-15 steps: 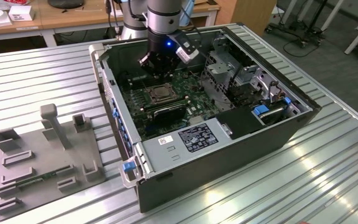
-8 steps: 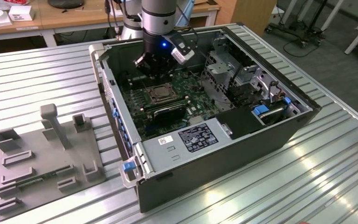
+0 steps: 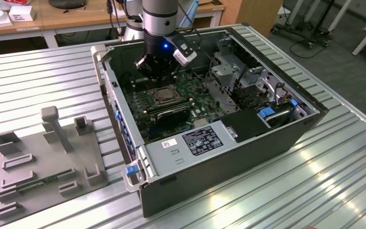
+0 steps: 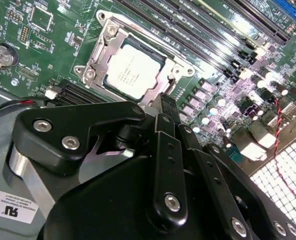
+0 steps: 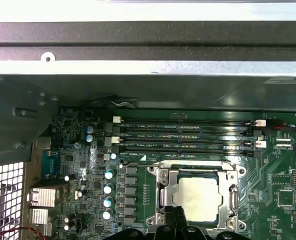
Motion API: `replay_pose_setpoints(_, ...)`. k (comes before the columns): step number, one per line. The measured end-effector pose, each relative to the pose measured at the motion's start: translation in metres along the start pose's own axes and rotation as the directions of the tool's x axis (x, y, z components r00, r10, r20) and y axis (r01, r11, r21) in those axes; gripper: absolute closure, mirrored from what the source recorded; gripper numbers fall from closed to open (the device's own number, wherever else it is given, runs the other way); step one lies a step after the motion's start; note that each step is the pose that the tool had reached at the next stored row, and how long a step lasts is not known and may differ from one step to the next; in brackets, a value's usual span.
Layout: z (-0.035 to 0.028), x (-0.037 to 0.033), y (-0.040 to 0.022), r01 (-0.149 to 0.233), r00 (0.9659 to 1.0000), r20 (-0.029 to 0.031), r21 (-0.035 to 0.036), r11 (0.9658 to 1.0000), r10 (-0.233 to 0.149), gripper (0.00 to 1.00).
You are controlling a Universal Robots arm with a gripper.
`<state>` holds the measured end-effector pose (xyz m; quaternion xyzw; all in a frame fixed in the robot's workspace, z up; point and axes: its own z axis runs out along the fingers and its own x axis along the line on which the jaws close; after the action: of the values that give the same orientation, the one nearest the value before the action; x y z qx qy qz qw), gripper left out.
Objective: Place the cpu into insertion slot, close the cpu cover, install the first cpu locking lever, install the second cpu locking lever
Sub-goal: 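Install the first cpu locking lever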
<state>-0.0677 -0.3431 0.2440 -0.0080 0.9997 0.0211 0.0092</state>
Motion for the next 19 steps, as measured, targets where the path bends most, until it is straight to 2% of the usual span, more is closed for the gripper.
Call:
replay_pose_setpoints(14, -0.0104, -0.0002, 0.0005, 0.0, 1.0, 0.0, 0.0, 1.0, 0.0, 0.89)
replay_pose_setpoints(19, -0.0112, -0.0002, 0.0005, 0.0, 1.0, 0.0, 0.0, 1.0, 0.0, 0.89)
